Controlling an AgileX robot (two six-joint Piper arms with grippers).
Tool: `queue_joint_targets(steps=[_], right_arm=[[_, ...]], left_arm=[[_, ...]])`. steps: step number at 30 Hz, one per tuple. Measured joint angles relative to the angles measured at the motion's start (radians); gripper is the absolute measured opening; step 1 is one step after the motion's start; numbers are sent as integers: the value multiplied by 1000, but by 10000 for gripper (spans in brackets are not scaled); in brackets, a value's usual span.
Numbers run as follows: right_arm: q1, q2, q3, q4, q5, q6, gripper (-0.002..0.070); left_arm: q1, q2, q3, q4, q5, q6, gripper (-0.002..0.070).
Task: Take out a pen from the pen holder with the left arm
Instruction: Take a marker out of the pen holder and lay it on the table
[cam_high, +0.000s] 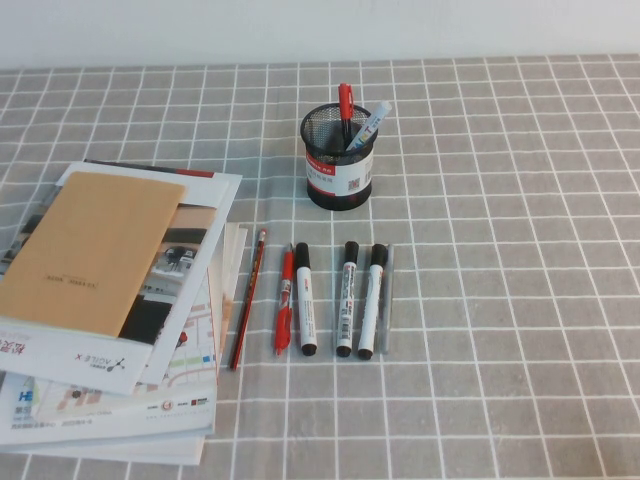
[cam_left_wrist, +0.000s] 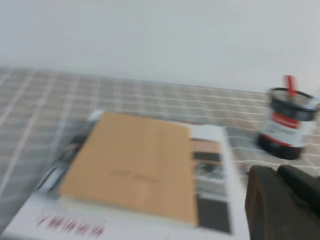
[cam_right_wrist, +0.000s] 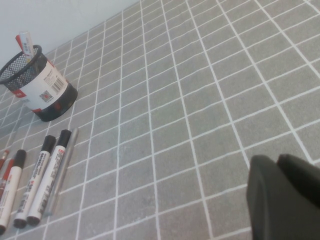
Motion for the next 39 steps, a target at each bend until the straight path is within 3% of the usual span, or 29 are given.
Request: queue_joint_targets(steps=[3,6,10,13,19,39], right_arm=[[0,0,0,0,0,0,-13],[0,0,0,1,2,0,-13],[0,0,0,1,2,0,-13],[0,0,0,1,2,0,-13],[0,0,0,1,2,0,-13],[0,0,0,1,2,0,-13]], left_arm=[[89,-111,40,-61,80,16,-1],[147,-126,69,-104,94,133,-1],[167,-126,102,-142,100,383,-1],[167,-128,127,-160,104,477,-1],[167,-130,130,-189,197,508,-1],[167,-130,130,-197,202,513,-1]])
